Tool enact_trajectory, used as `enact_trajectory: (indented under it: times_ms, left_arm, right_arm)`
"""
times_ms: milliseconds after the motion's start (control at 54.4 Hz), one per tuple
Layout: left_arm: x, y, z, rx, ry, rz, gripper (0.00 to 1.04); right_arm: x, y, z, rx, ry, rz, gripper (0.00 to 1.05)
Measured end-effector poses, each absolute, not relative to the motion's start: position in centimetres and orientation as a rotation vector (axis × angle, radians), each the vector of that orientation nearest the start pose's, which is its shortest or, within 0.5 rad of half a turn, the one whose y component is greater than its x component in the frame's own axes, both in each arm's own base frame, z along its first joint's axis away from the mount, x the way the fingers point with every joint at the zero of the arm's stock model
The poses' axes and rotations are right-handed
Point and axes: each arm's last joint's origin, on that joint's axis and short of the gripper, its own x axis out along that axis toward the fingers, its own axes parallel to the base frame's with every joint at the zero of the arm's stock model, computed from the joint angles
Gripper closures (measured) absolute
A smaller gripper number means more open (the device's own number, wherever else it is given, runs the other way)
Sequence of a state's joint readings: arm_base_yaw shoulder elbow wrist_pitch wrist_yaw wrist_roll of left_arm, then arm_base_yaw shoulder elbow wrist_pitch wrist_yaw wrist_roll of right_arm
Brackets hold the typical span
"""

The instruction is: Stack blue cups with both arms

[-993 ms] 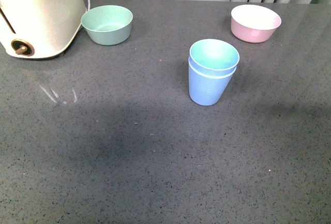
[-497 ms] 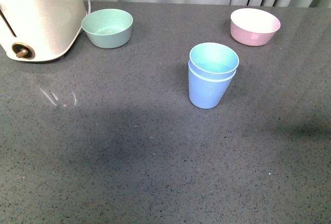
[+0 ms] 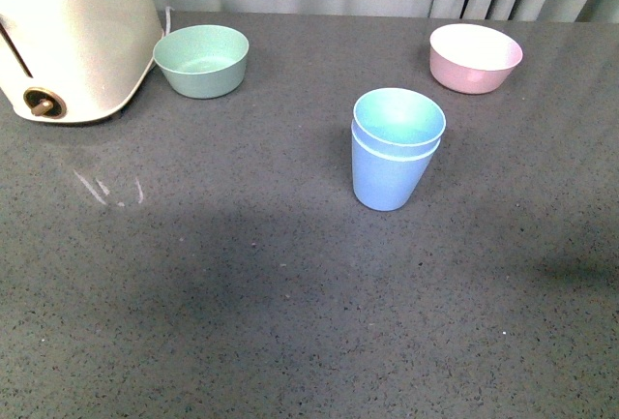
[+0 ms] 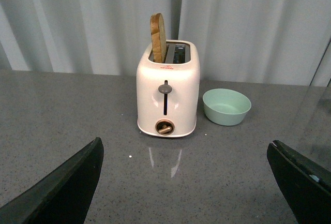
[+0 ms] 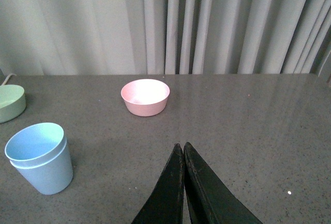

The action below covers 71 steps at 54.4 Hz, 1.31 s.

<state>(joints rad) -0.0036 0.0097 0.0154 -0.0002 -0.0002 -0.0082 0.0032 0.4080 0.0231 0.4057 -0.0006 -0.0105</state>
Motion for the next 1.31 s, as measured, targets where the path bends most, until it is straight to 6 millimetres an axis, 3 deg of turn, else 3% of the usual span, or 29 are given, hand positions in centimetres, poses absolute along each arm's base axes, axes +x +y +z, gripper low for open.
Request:
enact_trajectory:
  times_ms: [993, 1306]
  left_arm:
    - [9.7, 0.0, 16.8, -0.008, -0.006, -0.003, 0.09]
    - [9.7, 0.0, 16.8, -0.008, -0.006, -0.003, 0.09]
  right_arm:
    - [9.7, 0.0, 17.1, -0.011, -0.018, 0.003, 1.03]
    - [9.7, 0.0, 17.1, -0.01, -0.019, 0.003, 0.45]
